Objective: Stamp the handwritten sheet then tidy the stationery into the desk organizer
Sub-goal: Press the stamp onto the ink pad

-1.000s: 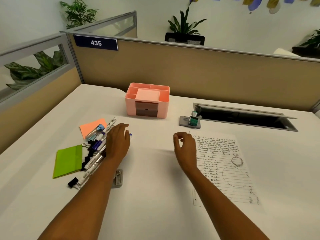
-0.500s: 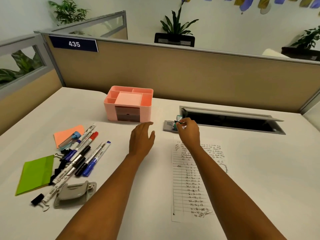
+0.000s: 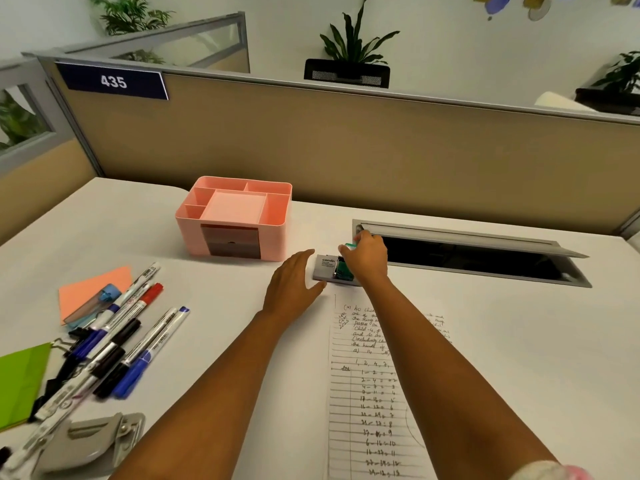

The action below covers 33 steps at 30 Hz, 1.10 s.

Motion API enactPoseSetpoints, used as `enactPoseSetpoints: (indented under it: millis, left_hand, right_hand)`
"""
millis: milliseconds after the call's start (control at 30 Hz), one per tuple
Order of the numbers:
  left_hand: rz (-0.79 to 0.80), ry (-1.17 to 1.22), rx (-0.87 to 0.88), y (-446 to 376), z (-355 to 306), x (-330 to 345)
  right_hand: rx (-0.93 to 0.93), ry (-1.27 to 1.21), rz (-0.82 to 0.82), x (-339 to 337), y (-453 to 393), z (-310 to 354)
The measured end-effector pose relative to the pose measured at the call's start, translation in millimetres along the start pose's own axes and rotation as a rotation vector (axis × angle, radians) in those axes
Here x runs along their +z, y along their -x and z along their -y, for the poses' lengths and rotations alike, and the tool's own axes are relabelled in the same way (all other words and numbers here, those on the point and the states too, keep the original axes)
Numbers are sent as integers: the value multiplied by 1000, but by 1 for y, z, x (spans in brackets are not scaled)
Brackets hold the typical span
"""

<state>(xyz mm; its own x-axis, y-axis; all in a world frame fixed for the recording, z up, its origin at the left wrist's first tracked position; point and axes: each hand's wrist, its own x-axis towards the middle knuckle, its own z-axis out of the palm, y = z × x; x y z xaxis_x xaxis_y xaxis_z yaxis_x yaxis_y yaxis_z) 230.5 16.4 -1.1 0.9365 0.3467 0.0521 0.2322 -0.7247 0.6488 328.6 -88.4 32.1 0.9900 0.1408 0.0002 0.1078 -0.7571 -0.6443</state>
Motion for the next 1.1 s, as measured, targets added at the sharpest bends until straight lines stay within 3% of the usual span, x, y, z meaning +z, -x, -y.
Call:
enactPoseSetpoints:
  millis: [300,667,1100]
  left_hand:
    - [104,39,33,-22,16,17]
    - [76,125,85,-30,23,24]
    - [65,143,95,-32,22,21]
  right_hand:
    - [46,67,11,20,-19,-7]
    - [100,60,-10,21,-22,-3]
    - [156,-275,23,-20,-30,-10]
